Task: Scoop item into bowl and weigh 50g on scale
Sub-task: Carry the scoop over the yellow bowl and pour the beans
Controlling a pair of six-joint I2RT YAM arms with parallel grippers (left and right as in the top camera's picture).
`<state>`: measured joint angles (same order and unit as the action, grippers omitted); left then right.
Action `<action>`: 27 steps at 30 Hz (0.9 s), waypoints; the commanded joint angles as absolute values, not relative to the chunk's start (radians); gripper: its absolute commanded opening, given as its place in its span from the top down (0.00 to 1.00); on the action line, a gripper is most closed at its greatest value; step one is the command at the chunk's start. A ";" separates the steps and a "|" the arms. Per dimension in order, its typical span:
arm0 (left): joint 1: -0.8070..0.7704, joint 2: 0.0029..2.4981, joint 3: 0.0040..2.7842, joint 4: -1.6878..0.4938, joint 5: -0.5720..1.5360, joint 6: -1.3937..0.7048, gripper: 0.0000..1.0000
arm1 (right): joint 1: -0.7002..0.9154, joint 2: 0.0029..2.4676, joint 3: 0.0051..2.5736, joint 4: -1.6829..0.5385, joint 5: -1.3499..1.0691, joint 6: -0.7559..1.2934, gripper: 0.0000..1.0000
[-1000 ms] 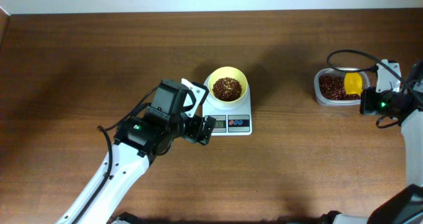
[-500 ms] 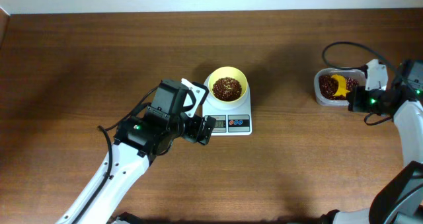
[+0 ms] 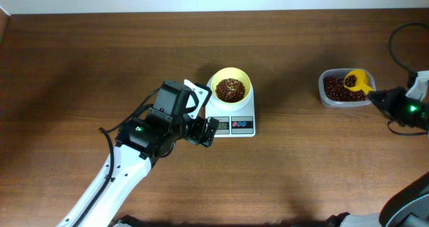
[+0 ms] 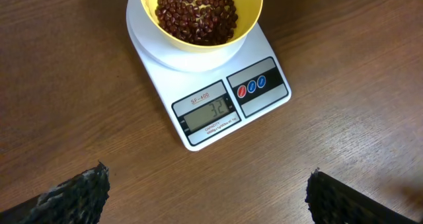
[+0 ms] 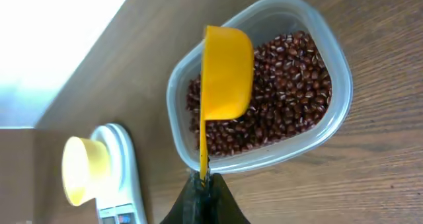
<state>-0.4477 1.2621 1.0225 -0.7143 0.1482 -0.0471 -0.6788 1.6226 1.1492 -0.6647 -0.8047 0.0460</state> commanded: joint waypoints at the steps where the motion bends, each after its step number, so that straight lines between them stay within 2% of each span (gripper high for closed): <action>1: -0.451 1.256 1.018 -0.712 0.141 -0.053 0.01 | -0.739 1.628 1.156 -0.661 -1.022 0.105 0.96; 5: -0.451 1.256 1.018 -0.712 0.141 -0.053 0.01 | -0.760 1.628 1.156 -0.662 -1.213 0.138 0.96; 9: -0.451 1.256 1.018 -0.712 0.141 -0.053 0.01 | -0.722 1.628 1.156 -0.683 -1.239 0.223 0.96; 18: -0.451 1.256 1.018 -0.712 0.141 -0.053 0.01 | -0.215 1.628 1.156 -0.659 -1.245 0.222 0.96; 21: -0.451 1.256 1.018 -0.712 0.141 -0.053 0.01 | -0.120 1.628 1.156 -0.564 -1.209 0.223 0.96; 24: -0.451 1.256 1.018 -0.712 0.141 -0.053 0.01 | -0.035 1.628 1.156 -0.530 -1.034 0.220 0.96; 27: -0.451 1.256 1.018 -0.712 0.141 -0.053 0.01 | 0.045 1.628 1.156 -0.385 -0.981 0.215 0.96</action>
<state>-0.4477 1.2621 1.0225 -0.7151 0.1482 -0.0471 -0.0013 1.6238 1.1458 -0.4389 -1.0519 0.2302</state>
